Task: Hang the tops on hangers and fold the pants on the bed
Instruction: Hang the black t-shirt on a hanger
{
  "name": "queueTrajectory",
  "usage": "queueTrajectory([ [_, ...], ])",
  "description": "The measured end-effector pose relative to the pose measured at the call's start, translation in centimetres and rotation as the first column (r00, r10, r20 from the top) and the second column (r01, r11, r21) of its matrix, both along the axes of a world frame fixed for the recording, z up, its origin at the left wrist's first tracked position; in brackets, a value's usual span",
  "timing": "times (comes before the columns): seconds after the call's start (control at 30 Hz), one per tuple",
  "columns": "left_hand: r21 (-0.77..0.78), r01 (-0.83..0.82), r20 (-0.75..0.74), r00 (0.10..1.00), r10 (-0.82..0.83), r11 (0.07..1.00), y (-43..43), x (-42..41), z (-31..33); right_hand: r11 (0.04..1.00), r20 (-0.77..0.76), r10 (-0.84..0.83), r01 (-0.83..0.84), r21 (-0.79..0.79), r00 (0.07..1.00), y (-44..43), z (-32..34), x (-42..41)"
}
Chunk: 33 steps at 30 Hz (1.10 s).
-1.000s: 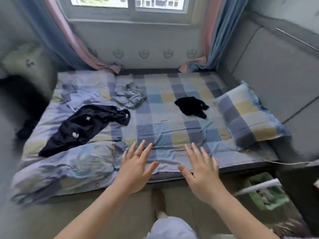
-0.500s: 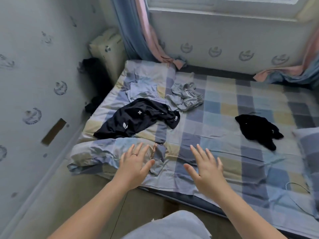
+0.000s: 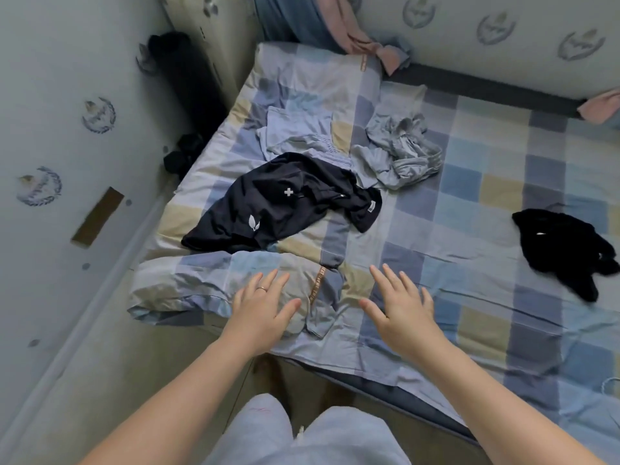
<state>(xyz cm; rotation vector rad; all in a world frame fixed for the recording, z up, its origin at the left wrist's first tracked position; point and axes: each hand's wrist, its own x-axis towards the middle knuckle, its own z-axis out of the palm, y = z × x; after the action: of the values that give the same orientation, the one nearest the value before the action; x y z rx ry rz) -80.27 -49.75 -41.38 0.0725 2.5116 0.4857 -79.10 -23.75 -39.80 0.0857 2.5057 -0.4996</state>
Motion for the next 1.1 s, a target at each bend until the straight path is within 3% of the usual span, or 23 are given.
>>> queueTrajectory([
  [0.3,0.066,0.175,0.179,0.967,-0.184,0.982,-1.6,-11.1,-13.9,0.974,0.129,-0.209,0.196,0.110,0.969,-2.7,-12.4,-10.0],
  [0.43,0.059,0.261,0.161,0.950,-0.267,0.963,-2.2,-16.1,-20.9,0.964,0.121,-0.243,0.225,0.142,0.963,-2.9,-18.6,-14.7],
  [0.77,-0.088,0.459,-0.212,0.859,-0.467,0.884,3.3,-28.6,-36.3,0.975,0.028,-0.205,0.201,0.090,0.978,-2.5,-35.7,-26.7],
  [0.9,-0.146,0.388,-0.430,0.804,-0.412,0.910,6.1,-34.2,-39.9,0.965,-0.089,-0.260,0.262,0.012,0.961,-2.9,-40.6,-31.5],
  [1.1,-0.335,0.322,-0.570,0.679,-0.462,0.886,9.4,-38.8,-43.8,0.903,-0.117,-0.424,0.429,0.015,0.898,-0.5,-46.3,-35.5],
])
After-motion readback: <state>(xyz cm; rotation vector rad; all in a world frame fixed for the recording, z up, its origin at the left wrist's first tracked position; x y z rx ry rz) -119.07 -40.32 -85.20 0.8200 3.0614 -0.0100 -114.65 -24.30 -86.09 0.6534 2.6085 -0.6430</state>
